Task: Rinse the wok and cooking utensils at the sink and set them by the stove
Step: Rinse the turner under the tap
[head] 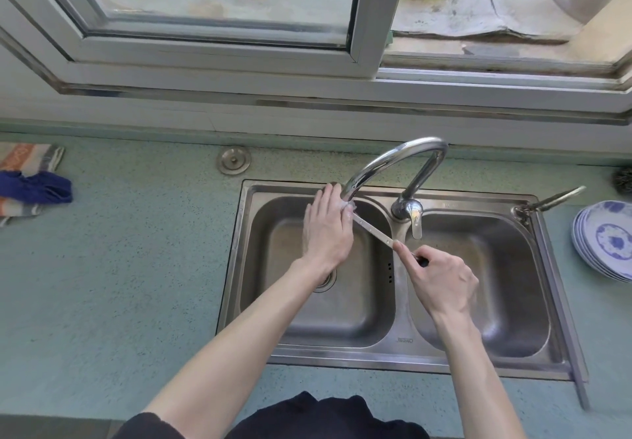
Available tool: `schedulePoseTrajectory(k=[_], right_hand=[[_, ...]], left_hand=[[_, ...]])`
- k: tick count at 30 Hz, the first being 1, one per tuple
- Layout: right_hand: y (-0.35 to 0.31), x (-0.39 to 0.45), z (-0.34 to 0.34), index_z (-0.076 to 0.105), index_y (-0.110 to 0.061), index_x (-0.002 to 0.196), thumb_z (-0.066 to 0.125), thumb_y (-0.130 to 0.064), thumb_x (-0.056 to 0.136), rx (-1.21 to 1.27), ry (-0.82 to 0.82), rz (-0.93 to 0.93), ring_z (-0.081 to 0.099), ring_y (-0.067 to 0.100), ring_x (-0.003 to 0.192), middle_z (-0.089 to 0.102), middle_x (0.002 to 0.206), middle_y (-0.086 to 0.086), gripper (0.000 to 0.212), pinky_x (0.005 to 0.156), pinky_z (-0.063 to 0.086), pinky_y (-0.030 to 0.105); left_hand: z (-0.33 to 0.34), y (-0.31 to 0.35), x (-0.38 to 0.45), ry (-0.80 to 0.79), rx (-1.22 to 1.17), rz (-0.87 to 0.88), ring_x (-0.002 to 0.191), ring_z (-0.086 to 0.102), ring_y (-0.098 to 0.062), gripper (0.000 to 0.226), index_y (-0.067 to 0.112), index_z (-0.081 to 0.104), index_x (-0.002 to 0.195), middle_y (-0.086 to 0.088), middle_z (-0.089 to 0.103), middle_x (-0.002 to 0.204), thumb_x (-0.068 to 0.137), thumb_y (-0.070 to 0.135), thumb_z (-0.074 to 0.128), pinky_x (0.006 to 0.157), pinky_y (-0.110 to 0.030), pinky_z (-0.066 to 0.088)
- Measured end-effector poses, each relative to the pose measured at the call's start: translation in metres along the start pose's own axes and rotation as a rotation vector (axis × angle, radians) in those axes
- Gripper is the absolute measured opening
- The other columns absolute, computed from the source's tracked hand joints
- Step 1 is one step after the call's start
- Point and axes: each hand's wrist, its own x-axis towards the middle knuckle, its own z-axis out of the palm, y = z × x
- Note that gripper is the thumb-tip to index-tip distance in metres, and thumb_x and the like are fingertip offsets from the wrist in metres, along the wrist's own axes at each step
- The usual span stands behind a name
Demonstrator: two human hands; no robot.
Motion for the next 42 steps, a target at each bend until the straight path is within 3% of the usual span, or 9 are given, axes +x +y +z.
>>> schedulePoseTrajectory(k=[2, 4, 8, 15, 20, 23, 26, 32, 42], right_hand=[[-0.005, 0.002, 0.001, 0.073, -0.019, 0.074, 0.043, -0.076, 0.096, 0.006, -0.016, 0.008, 0.067, 0.036, 0.077, 0.072, 0.073, 0.006, 0.068, 0.062, 0.038, 0.033], [-0.015, 0.004, 0.0, 0.075, -0.015, 0.079, 0.032, -0.065, 0.105, 0.008, -0.045, 0.018, 0.069, 0.041, 0.084, 0.075, 0.082, 0.013, 0.071, 0.068, 0.043, 0.037], [-0.041, 0.007, -0.001, 0.074, -0.007, 0.09, 0.023, -0.052, 0.11, 0.029, -0.104, 0.031, 0.069, 0.047, 0.095, 0.075, 0.096, 0.024, 0.071, 0.08, 0.05, 0.045], [-0.072, 0.011, 0.001, 0.073, -0.015, 0.112, 0.025, -0.044, 0.112, 0.225, -0.237, 0.036, 0.064, 0.045, 0.114, 0.073, 0.118, 0.021, 0.057, 0.093, 0.046, 0.046], [-0.078, 0.006, 0.002, 0.066, -0.019, 0.096, 0.031, -0.039, 0.111, 0.259, -0.287, -0.012, 0.064, 0.042, 0.109, 0.074, 0.114, 0.018, 0.043, 0.08, 0.038, 0.041], [-0.075, 0.003, 0.004, 0.062, -0.02, 0.091, 0.034, -0.042, 0.109, 0.243, -0.284, -0.019, 0.063, 0.041, 0.102, 0.074, 0.105, 0.013, 0.039, 0.075, 0.035, 0.039], [-0.071, 0.0, 0.004, 0.061, -0.021, 0.089, 0.035, -0.045, 0.109, 0.223, -0.289, -0.026, 0.063, 0.04, 0.098, 0.073, 0.099, 0.01, 0.04, 0.075, 0.036, 0.039], [-0.076, 0.0, 0.003, 0.063, -0.019, 0.09, 0.036, -0.035, 0.106, 0.23, -0.305, -0.009, 0.052, 0.035, 0.084, 0.073, 0.098, 0.01, 0.035, 0.074, 0.037, 0.039], [-0.099, 0.012, 0.014, 0.062, -0.022, 0.083, 0.039, -0.031, 0.105, 0.332, -0.329, -0.043, 0.064, 0.038, 0.098, 0.075, 0.099, 0.011, 0.033, 0.075, 0.038, 0.04]], left_hand=[[-0.005, -0.003, -0.002, 0.05, 0.048, 0.049, 0.159, 0.005, -0.016, 0.055, 0.019, 0.03, 0.16, 0.0, 0.014, 0.172, 0.11, 0.04, 0.022, 0.129, -0.046, 0.009], [-0.008, -0.002, -0.006, 0.073, 0.148, 0.166, 0.159, 0.002, -0.018, 0.052, 0.02, 0.036, 0.157, -0.002, 0.015, 0.172, 0.111, 0.04, 0.022, 0.129, -0.045, 0.007], [-0.004, 0.004, -0.018, 0.074, 0.299, 0.336, 0.159, 0.004, -0.023, 0.057, 0.016, 0.035, 0.159, -0.006, 0.038, 0.163, 0.11, 0.041, 0.021, 0.129, -0.047, 0.008], [-0.002, 0.009, -0.043, 0.087, 0.234, 0.633, 0.159, 0.014, -0.024, 0.055, 0.006, 0.035, 0.158, -0.008, 0.027, 0.168, 0.106, 0.025, 0.033, 0.127, -0.05, 0.017], [-0.018, -0.008, -0.029, 0.075, 0.316, 0.664, 0.158, 0.017, -0.02, 0.064, 0.009, 0.034, 0.159, -0.005, 0.03, 0.167, 0.097, 0.02, 0.047, 0.127, -0.048, 0.017], [-0.03, -0.018, -0.011, 0.098, 0.384, 0.526, 0.158, 0.014, -0.023, 0.073, 0.01, 0.038, 0.154, -0.008, 0.03, 0.167, 0.085, 0.013, 0.059, 0.128, -0.048, 0.014], [-0.045, -0.029, 0.012, 0.109, 0.468, 0.393, 0.159, 0.01, -0.019, 0.081, 0.011, 0.027, 0.161, -0.005, 0.021, 0.17, 0.087, 0.02, 0.06, 0.129, -0.045, 0.008], [-0.047, -0.036, 0.015, 0.125, 0.475, 0.36, 0.159, 0.011, -0.025, 0.084, 0.007, 0.026, 0.161, -0.009, 0.02, 0.17, 0.082, 0.02, 0.053, 0.129, -0.045, 0.011], [-0.013, -0.018, -0.034, 0.127, 0.251, 0.551, 0.158, 0.016, -0.026, 0.071, 0.004, 0.036, 0.156, -0.009, 0.034, 0.165, 0.088, 0.006, 0.054, 0.126, -0.049, 0.021]])
